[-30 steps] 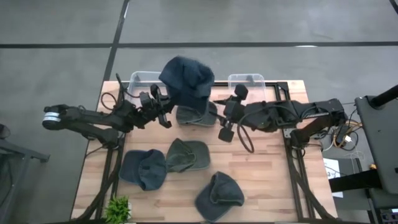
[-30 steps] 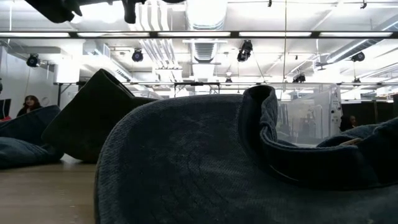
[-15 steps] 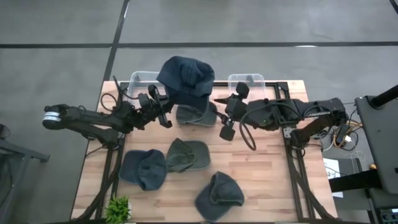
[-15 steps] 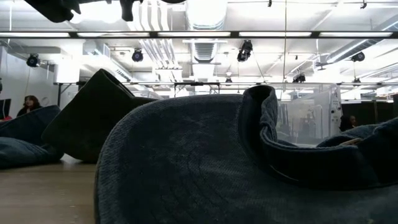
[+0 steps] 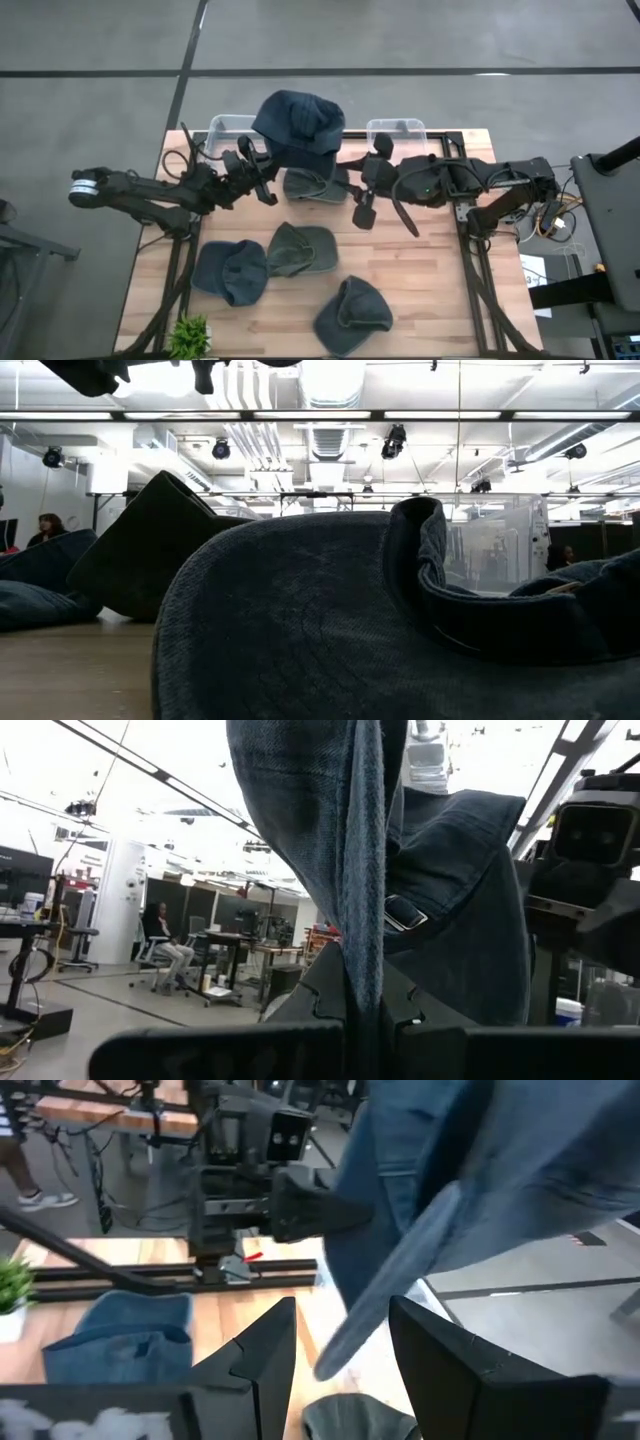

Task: Pick & Place hat
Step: Put the top right blue cap into the right transparent bin

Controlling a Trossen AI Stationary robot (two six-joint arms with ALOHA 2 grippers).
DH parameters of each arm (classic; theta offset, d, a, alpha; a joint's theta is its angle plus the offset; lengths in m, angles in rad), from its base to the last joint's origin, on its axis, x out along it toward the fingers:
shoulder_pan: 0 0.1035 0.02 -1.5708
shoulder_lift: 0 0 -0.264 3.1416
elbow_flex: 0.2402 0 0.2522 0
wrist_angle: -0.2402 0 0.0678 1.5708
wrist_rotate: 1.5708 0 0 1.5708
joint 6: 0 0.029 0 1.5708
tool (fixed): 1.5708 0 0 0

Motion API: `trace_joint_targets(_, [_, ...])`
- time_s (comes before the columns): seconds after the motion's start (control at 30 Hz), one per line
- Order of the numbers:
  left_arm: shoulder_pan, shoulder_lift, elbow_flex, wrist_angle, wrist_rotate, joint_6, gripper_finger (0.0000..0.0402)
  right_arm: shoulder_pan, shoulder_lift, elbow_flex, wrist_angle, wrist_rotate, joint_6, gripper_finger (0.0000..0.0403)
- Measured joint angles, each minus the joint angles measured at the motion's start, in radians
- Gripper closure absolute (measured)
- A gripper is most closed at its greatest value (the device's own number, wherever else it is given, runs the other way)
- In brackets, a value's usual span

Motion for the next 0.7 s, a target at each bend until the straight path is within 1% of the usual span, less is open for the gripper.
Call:
trace_joint_targets(0.23, [0.000,0.000,0.000,0.008,0.028,-0.022,0.0398,-0.025,0.000,-0.002,0.028,0.010,-0.005,0.0248])
trace_joint_targets(0.57, [0.001,0.030,0.000,0.022,0.026,-0.029,0.0398,-0.069,0.000,-0.021,0.078,0.001,-0.029,0.0248])
trace_joint_targets(0.63, [0.001,0.033,0.000,0.026,0.020,-0.028,0.0398,-0.077,0.000,-0.030,0.079,0.002,-0.029,0.0254])
trace_joint_targets(0.7, [0.001,0.034,0.000,0.025,0.020,-0.027,0.0395,-0.081,0.000,-0.034,0.072,0.003,-0.029,0.0272])
